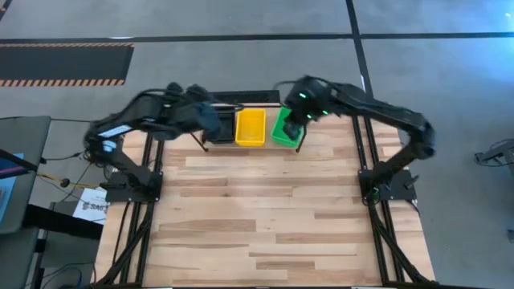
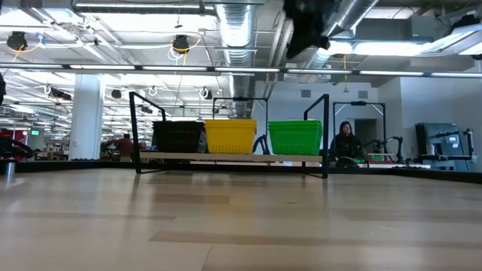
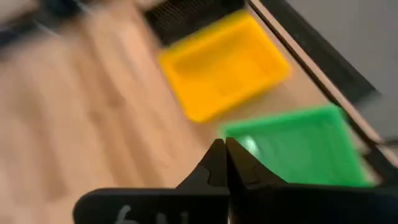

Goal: Stack baskets on shelf by color
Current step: Adjust the bins on the shelf

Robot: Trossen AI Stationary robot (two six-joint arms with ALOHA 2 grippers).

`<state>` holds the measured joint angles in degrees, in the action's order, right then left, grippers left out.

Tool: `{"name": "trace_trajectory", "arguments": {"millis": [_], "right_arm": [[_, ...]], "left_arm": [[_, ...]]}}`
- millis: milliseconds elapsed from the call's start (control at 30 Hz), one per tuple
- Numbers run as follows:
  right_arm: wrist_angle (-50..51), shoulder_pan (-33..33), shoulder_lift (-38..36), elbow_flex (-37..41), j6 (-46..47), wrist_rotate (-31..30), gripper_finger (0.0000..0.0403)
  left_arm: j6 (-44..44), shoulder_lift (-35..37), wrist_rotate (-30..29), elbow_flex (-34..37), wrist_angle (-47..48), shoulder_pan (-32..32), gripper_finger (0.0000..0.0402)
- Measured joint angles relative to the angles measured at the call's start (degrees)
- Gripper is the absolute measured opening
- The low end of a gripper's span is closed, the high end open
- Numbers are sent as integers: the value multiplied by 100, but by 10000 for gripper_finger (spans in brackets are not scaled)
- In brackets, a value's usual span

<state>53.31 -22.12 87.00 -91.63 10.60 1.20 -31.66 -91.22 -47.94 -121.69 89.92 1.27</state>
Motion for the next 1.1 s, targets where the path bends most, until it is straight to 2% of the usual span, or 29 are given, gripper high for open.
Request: {"name": "trace_trajectory", "arguments": {"millis": [233,467,700,867,967,1100], "right_arm": [[988,-358,1694,-1536,-371,-111,0],[1735,-349,2670,-1695,-613,-113,0],[1343,-337,2868,-1696,-689,-176,0],[993,-255,2868,-1701,-607,-330,0],[1359,-173,2868,-1696,-568,-426,0],[1889,-34,2868,-1681,-474,-1062,0]], "left_arm": [[-312,1078,-220,867,2,-328,0],[-829,2122,-176,2028,15,-362,0],[-1277,2752,-132,2897,21,-362,0],[-1418,2902,-108,3137,12,-362,0],[-1429,2901,-107,3158,10,-361,0],[-1445,2900,-105,3158,8,-362,0]]}}
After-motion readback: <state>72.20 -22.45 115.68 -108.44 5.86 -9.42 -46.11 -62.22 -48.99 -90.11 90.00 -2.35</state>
